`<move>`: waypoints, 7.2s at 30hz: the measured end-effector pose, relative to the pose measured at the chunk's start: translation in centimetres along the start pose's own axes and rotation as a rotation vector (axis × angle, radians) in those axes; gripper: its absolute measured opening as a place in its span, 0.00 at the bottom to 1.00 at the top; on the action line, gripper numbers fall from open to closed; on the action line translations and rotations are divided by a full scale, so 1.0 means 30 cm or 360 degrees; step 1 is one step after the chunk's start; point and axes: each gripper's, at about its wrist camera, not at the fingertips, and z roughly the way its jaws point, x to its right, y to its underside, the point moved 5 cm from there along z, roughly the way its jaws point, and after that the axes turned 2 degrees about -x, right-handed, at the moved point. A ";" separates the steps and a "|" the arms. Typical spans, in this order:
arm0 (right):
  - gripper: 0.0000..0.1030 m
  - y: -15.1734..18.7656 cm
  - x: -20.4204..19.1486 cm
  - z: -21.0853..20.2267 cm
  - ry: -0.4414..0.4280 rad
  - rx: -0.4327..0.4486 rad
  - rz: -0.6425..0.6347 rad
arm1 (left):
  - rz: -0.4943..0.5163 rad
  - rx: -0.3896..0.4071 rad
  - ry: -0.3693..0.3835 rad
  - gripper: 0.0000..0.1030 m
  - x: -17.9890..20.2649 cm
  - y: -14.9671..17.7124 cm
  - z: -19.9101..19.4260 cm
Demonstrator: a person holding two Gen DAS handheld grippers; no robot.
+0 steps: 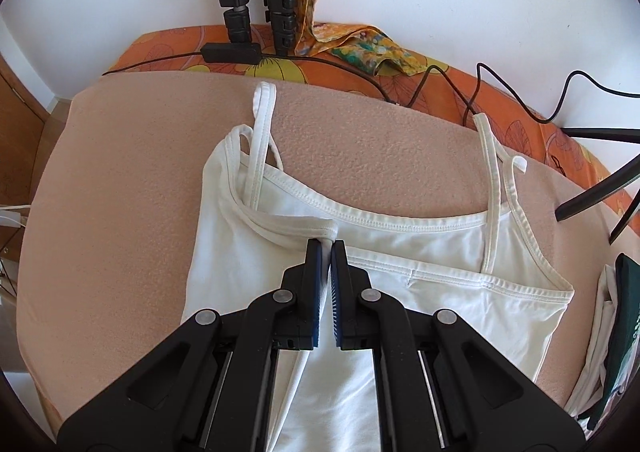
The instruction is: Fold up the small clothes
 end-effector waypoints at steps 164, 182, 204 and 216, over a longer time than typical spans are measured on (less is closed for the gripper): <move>0.35 1.001 0.293 -0.429 -0.0552 -0.0045 0.0160 | -0.0259 0.0037 -0.0231 0.42 -0.127 0.097 -0.120; 0.07 1.180 0.218 -0.372 -0.0853 -0.0118 0.0256 | -0.0355 -0.0031 -0.0037 0.04 -0.124 0.109 -0.071; 0.06 1.290 0.253 -0.423 -0.0972 -0.0112 0.0296 | -0.0237 -0.0020 -0.0039 0.04 -0.037 0.198 -0.147; 0.06 1.278 0.282 -0.450 -0.1144 -0.0102 0.0416 | -0.0251 0.0026 0.0040 0.04 0.020 0.140 -0.203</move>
